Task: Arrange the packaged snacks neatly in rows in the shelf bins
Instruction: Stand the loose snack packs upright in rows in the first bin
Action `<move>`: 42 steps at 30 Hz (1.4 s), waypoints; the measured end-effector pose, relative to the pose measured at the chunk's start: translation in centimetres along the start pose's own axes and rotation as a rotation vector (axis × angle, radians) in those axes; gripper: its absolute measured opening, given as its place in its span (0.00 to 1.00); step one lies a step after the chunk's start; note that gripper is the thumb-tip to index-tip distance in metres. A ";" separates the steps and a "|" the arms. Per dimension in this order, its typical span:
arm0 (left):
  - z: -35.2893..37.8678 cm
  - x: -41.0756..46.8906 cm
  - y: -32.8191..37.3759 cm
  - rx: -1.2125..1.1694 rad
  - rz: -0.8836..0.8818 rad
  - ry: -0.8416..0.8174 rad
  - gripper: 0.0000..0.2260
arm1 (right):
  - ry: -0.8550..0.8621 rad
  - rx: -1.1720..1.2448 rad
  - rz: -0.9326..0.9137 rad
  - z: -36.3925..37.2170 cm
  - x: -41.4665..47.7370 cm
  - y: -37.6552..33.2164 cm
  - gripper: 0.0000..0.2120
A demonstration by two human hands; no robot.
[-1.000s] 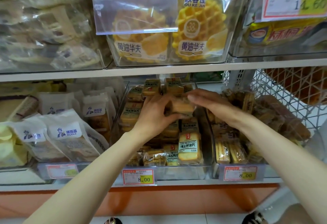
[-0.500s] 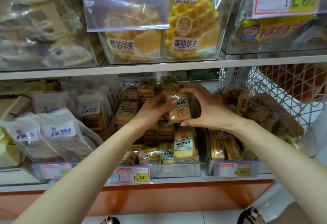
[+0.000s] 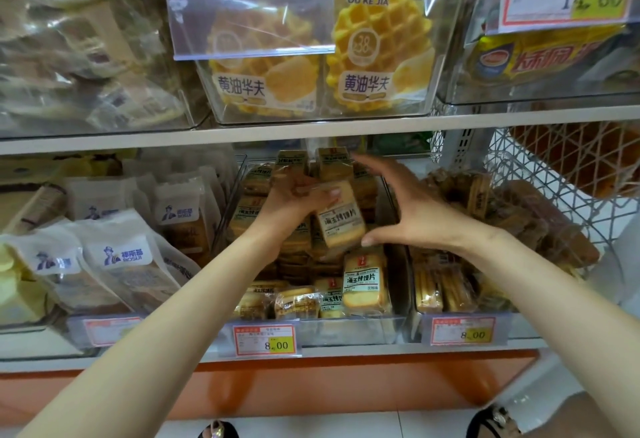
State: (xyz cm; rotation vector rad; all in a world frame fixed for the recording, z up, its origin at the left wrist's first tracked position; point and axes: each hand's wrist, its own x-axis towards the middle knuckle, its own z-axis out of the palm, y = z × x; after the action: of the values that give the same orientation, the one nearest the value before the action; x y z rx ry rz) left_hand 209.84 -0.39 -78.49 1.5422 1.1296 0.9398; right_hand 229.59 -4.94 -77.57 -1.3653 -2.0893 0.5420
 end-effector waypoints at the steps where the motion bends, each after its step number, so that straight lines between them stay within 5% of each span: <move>1: 0.2 0.1 -0.2 0.047 0.001 0.000 0.18 | -0.047 -0.056 -0.039 0.4 0.0 0.0 0.49; 8: 0.3 0.1 0.2 0.063 0.045 -0.029 0.12 | 0.057 -0.322 -0.144 1.5 0.5 0.4 0.40; 13: -1.9 0.2 -0.8 0.748 0.314 0.096 0.20 | 0.153 -0.318 0.092 1.0 1.1 1.4 0.38; 19: -2.6 -0.9 -3.6 1.180 0.403 -0.116 0.31 | -0.091 -0.447 0.240 1.7 1.3 1.5 0.32; 24: -3.0 -0.7 -4.8 1.303 0.579 -0.167 0.18 | -0.143 -0.527 0.276 1.9 1.4 1.3 0.23; 32: -2.2 0.0 -3.9 1.424 0.419 -0.232 0.25 | -0.037 -0.562 0.294 1.8 1.2 1.8 0.17; 36: -0.9 0.2 -3.8 1.456 0.369 -0.165 0.32 | 0.015 -0.434 0.255 1.5 0.7 2.0 0.16; 42: 1.0 0.8 -4.2 1.550 0.341 -0.028 0.29 | 0.048 -0.295 0.214 0.9 -0.2 3.2 0.12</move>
State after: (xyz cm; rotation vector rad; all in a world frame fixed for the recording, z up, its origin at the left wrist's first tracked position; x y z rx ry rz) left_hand 210.10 0.50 -82.75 2.9947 1.7149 0.0483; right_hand 231.23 -3.90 -80.26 -1.7651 -2.0564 0.2880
